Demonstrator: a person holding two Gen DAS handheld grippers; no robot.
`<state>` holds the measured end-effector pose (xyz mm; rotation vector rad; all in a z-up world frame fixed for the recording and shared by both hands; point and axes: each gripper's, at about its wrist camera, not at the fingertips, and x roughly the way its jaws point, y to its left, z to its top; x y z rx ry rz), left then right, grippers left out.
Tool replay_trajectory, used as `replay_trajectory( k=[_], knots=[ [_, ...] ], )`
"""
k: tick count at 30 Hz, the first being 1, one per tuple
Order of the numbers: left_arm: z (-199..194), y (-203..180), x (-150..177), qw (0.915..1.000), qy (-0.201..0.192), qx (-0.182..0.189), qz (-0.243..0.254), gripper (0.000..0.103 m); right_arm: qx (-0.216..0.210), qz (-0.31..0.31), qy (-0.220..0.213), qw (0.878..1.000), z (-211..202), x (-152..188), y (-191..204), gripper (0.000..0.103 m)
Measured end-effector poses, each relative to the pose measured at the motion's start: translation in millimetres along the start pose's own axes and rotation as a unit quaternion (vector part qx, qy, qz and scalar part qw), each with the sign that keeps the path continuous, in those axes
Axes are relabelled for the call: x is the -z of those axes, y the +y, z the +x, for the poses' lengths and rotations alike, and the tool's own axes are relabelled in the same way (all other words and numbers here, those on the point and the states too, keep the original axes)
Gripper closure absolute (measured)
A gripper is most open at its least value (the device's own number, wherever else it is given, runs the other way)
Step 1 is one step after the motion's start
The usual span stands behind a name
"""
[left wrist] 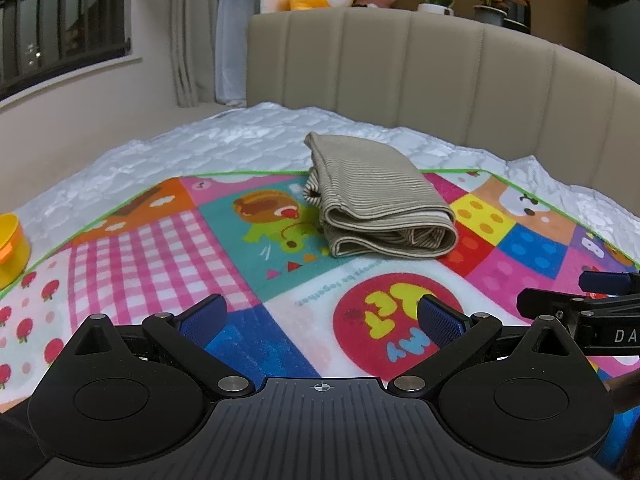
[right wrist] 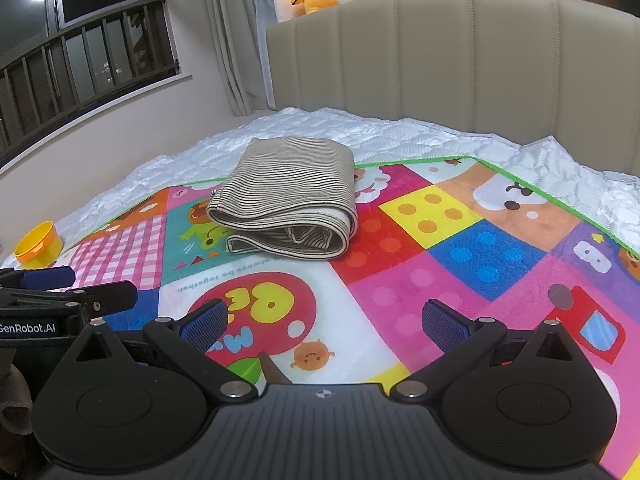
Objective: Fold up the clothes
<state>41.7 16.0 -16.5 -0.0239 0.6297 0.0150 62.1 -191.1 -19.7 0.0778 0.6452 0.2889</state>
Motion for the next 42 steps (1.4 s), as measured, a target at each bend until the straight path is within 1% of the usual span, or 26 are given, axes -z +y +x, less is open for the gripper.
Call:
replay_trajectory(
  k=[29, 37, 42],
  knots=[
    [-1.3, 1.5, 0.8, 1.0000, -0.008, -0.003, -0.002, 0.000, -0.002, 0.000, 0.002, 1.000, 1.2, 0.9, 0.3, 0.000],
    [-1.6, -2.6, 1.2, 0.9999, -0.008, -0.003, 0.009, 0.000, 0.002, -0.003, -0.001, 1.000, 0.3, 0.7, 0.4, 0.000],
    [-2.5, -4.6, 1.4, 0.9998, -0.010, -0.007, 0.014, 0.000, 0.006, 0.005, 0.000, 1.000, 0.4, -0.5, -3.9, 0.000]
  ],
)
